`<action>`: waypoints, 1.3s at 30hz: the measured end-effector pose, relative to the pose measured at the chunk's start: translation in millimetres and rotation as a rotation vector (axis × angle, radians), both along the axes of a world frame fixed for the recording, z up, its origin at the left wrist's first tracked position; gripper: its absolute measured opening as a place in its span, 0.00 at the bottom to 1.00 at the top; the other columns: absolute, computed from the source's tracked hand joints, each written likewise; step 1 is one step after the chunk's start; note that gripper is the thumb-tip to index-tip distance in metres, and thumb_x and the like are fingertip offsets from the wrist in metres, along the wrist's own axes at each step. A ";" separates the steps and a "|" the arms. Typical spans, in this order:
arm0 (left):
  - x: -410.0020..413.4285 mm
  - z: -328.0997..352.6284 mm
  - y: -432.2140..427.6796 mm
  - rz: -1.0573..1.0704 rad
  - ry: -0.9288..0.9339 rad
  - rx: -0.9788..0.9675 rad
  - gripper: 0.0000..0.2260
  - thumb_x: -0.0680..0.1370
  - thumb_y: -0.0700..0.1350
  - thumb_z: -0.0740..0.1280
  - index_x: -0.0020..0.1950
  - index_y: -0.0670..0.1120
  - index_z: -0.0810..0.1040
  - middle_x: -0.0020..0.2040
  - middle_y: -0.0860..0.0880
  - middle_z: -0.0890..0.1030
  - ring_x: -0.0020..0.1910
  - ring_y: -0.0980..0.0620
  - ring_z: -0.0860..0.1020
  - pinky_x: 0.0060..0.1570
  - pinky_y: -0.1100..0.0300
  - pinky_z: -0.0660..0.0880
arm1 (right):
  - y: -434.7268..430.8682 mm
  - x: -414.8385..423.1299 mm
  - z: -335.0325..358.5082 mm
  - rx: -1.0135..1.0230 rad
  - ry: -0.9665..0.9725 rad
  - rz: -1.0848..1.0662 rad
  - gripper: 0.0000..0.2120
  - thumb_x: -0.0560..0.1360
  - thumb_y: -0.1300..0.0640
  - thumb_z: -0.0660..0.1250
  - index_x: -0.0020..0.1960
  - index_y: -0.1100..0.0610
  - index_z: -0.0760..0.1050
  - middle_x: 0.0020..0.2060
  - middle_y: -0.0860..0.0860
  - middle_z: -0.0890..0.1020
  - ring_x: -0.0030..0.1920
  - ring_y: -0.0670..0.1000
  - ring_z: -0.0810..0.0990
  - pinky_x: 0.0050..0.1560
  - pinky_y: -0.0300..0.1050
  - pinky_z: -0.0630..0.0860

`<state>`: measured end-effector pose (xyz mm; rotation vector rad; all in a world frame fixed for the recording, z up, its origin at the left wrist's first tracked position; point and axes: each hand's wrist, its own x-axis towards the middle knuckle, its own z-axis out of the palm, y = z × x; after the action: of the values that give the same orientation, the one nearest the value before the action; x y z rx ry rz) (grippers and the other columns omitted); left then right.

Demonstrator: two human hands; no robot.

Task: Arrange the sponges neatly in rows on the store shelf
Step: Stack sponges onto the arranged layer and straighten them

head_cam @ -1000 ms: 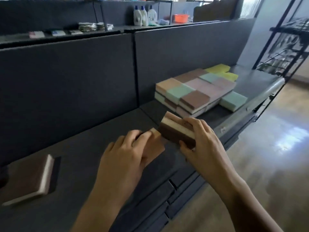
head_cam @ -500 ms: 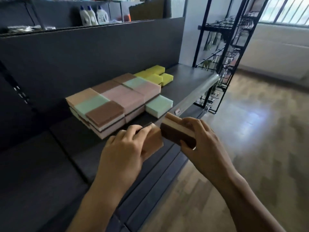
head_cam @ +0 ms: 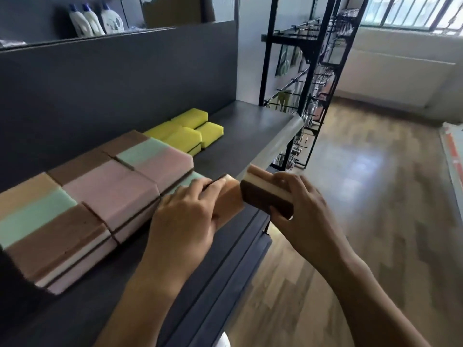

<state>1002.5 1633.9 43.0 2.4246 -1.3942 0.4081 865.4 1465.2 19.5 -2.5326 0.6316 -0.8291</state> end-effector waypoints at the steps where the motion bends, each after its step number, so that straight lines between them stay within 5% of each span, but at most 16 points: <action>1: 11.1 0.9 -12.9 -0.011 0.003 -0.012 0.33 0.70 0.44 0.73 0.73 0.54 0.67 0.61 0.53 0.76 0.55 0.50 0.77 0.53 0.52 0.75 | -11.3 9.0 1.1 -0.011 -0.003 -0.006 0.30 0.69 0.60 0.76 0.68 0.52 0.69 0.62 0.51 0.76 0.59 0.54 0.77 0.53 0.48 0.80; 8: 78.5 1.9 -96.7 -0.032 -0.002 -0.029 0.35 0.68 0.43 0.78 0.72 0.52 0.69 0.61 0.52 0.78 0.54 0.48 0.79 0.52 0.52 0.76 | -80.7 60.4 9.3 -0.056 0.000 -0.066 0.31 0.68 0.61 0.77 0.68 0.56 0.70 0.59 0.54 0.78 0.56 0.53 0.77 0.50 0.33 0.70; 17: 118.4 -11.8 -153.3 0.049 0.032 0.021 0.33 0.69 0.43 0.77 0.72 0.52 0.69 0.60 0.52 0.78 0.54 0.50 0.78 0.51 0.53 0.76 | -144.2 107.2 2.4 -0.016 0.029 0.019 0.30 0.69 0.61 0.76 0.68 0.57 0.70 0.60 0.54 0.78 0.57 0.55 0.78 0.52 0.48 0.80; 29: 134.9 -26.9 -208.3 0.246 0.045 0.046 0.29 0.74 0.47 0.72 0.73 0.55 0.66 0.61 0.52 0.75 0.53 0.52 0.75 0.47 0.58 0.72 | -229.5 141.3 -16.0 -0.022 0.025 0.264 0.31 0.69 0.58 0.77 0.69 0.51 0.68 0.61 0.51 0.77 0.59 0.53 0.77 0.53 0.48 0.80; 39: 106.6 -29.0 -235.0 0.101 0.110 -0.050 0.33 0.73 0.42 0.73 0.75 0.49 0.64 0.72 0.51 0.69 0.70 0.51 0.68 0.66 0.51 0.70 | -240.3 139.9 -16.1 -0.024 0.058 0.481 0.26 0.71 0.58 0.74 0.68 0.52 0.72 0.59 0.48 0.77 0.57 0.50 0.76 0.53 0.45 0.78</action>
<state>1109.1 1398.9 14.0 2.4440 -1.2064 0.3242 1005.3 1224.9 3.4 -2.5738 0.0161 -0.5920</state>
